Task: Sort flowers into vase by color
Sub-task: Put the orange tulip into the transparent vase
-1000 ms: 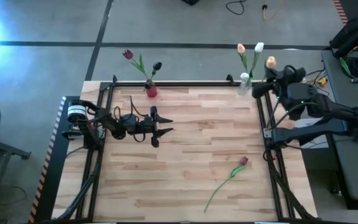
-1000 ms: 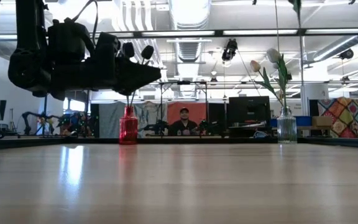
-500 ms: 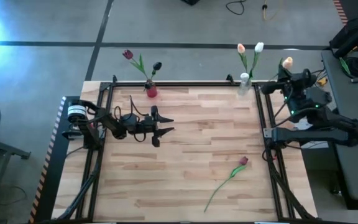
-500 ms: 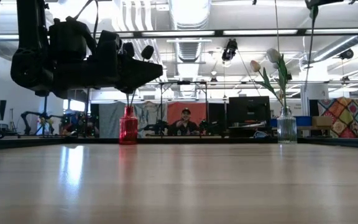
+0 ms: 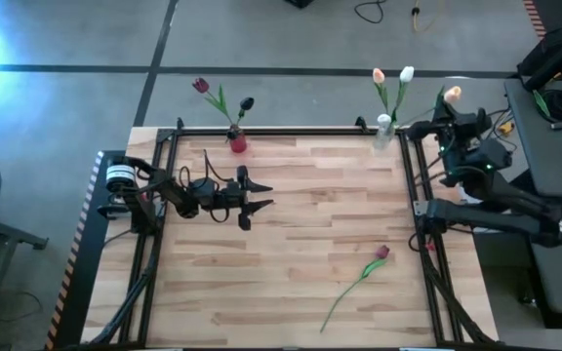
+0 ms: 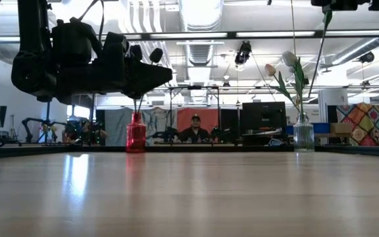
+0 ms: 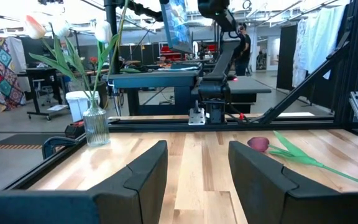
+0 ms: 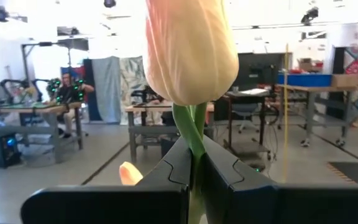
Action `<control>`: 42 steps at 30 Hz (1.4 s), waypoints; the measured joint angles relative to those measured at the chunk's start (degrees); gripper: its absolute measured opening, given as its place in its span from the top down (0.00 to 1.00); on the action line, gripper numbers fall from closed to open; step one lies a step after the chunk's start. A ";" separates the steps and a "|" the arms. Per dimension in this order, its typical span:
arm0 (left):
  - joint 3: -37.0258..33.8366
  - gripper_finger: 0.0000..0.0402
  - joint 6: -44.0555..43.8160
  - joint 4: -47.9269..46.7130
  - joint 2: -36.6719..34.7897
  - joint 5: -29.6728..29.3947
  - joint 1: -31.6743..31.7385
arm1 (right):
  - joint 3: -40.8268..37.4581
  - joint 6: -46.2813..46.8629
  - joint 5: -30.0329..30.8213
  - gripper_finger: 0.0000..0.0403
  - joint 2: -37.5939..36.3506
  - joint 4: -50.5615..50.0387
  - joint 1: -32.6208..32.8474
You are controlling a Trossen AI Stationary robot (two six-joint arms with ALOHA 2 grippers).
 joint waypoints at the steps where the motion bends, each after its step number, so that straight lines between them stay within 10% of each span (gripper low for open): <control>1: 0.00 0.61 0.00 -0.01 0.00 0.00 0.00 | -0.13 0.74 -0.47 0.97 0.30 0.00 -1.06; 21: 0.00 0.61 -0.55 -0.07 -0.04 -0.02 0.00 | 1.32 8.43 -10.35 0.97 13.59 3.07 -16.91; 42: -0.02 0.61 -0.61 -0.04 -0.04 -0.04 0.00 | 5.63 9.96 -9.17 0.97 22.92 3.20 -19.84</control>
